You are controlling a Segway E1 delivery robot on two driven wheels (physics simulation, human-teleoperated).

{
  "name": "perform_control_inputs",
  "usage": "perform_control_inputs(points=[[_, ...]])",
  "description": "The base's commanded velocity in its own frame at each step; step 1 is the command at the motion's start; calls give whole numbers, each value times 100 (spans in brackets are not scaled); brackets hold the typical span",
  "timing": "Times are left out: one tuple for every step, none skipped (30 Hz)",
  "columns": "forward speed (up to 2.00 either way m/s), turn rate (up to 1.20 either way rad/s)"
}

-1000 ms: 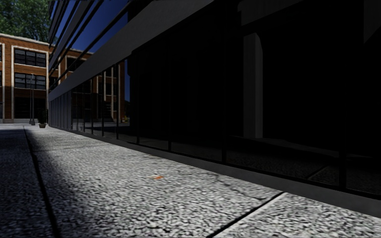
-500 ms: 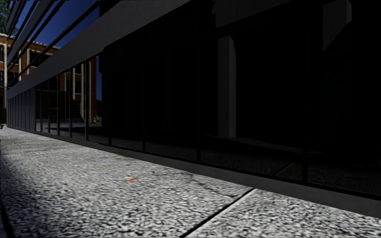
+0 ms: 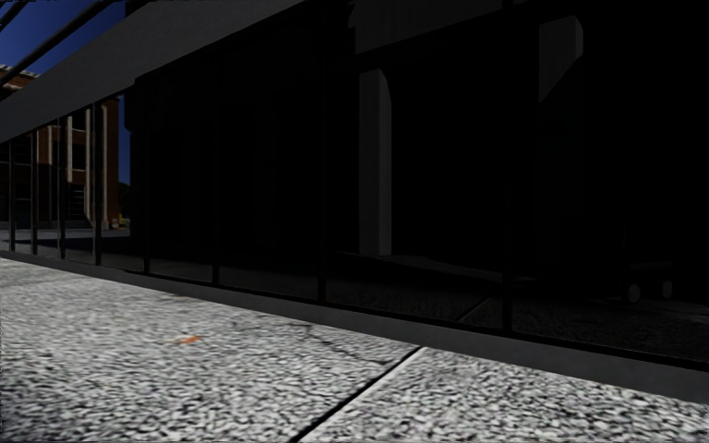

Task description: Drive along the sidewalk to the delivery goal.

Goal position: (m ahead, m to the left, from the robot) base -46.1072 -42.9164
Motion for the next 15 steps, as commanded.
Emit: perform_control_inputs(points=[[0,-43],[0,-43],[0,-43],[0,-43],[0,-43],[0,-43],[0,-43],[0,-43],[0,-43],[0,-43],[0,-44],[0,-44],[0,-44],[0,-44],[0,-44]])
